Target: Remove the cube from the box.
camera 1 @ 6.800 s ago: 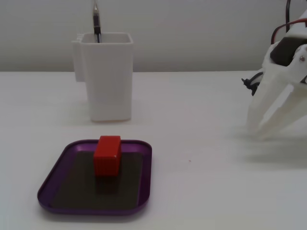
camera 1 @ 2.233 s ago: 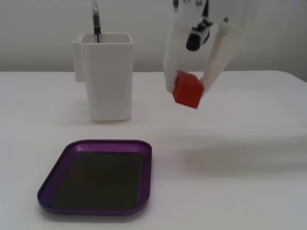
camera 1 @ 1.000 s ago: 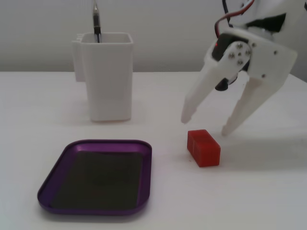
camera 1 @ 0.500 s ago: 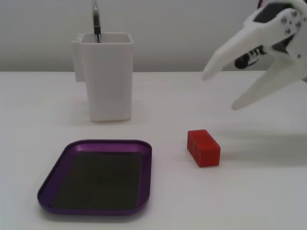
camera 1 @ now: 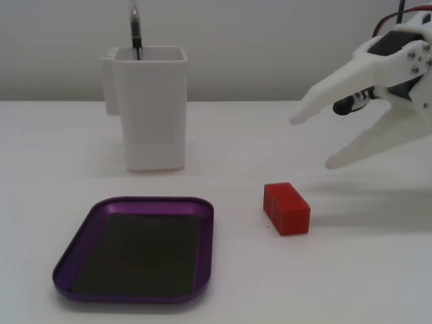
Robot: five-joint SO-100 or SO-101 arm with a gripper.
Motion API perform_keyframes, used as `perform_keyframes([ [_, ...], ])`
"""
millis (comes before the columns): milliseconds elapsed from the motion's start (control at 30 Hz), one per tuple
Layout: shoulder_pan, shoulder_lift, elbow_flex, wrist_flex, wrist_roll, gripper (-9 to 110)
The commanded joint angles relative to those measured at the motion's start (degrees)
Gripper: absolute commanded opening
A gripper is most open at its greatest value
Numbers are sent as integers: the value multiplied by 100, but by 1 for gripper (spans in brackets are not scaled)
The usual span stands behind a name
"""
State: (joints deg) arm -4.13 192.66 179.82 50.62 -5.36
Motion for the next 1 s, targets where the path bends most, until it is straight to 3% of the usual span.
perform_keyframes([
  [0,18,325,299,-9,35,7],
  [67,18,325,299,-9,35,-1],
  [967,-9,325,299,-26,-9,0],
])
